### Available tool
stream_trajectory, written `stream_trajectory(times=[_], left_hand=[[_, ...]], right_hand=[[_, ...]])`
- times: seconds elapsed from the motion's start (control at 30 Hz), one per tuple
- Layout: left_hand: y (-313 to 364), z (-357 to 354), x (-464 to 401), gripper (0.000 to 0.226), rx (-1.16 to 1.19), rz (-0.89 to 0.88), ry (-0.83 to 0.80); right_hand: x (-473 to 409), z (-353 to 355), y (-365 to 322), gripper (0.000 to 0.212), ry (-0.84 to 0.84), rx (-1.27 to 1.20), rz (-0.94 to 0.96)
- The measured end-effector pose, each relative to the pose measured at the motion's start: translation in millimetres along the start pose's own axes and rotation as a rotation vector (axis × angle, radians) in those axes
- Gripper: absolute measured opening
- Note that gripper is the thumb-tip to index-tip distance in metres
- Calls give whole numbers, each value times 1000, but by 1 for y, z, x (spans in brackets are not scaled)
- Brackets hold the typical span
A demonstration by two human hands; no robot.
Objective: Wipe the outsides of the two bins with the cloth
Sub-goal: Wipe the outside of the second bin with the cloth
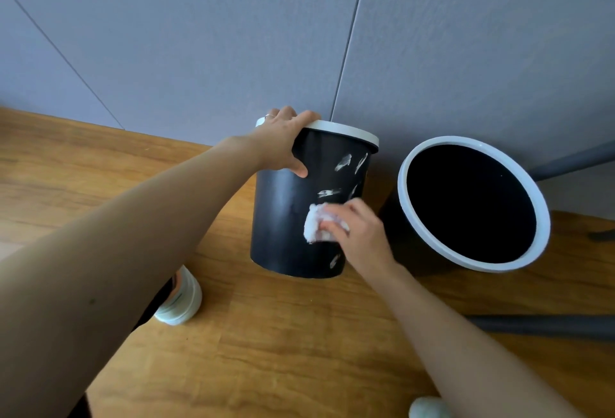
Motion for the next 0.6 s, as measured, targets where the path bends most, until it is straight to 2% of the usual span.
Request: stream_trajectory(times=[0.1, 0.23, 0.33, 0.4, 0.53, 0.6], left_hand=[[1, 1, 0, 99, 8, -1, 6], [-2, 3, 0, 97, -6, -2, 11], [-2, 3, 0, 94, 2, -6, 16], [-1, 4, 0, 93, 2, -10, 22], [0, 4, 0, 92, -6, -17, 35], [2, 4, 0, 92, -17, -29, 44]], right_hand=[[-11, 8, 1, 19, 48, 6, 6], [26, -17, 1, 27, -158, 81, 58], [41, -27, -8, 20, -244, 113, 143], [25, -22, -12, 16, -198, 121, 167], [-36, 13, -9, 18, 69, 99, 41], [-54, 24, -9, 20, 141, 104, 13]])
Point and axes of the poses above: each hand's wrist, its own x-axis away from the middle knuckle, its own z-axis out of the back of the hand, y = z × x, the point moved 9 cm from there along -x, towards the middle knuckle, and after that the axes turned 11 degrees about -x, right-handed, at the moved point
